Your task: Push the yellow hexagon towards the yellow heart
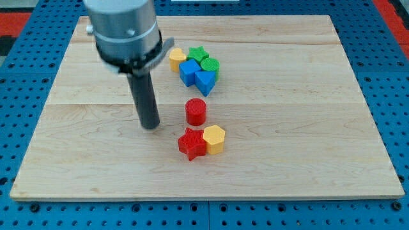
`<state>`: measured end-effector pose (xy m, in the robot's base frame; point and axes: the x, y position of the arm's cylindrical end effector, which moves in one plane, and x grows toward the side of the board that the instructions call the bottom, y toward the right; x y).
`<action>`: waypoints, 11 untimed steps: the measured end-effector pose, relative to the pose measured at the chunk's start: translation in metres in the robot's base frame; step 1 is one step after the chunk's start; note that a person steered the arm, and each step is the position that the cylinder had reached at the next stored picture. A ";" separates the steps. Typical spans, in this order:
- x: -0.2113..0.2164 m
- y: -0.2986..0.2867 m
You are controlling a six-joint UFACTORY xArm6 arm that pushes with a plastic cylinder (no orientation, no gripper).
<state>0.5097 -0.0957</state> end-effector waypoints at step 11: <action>-0.059 -0.041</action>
<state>0.4511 -0.1367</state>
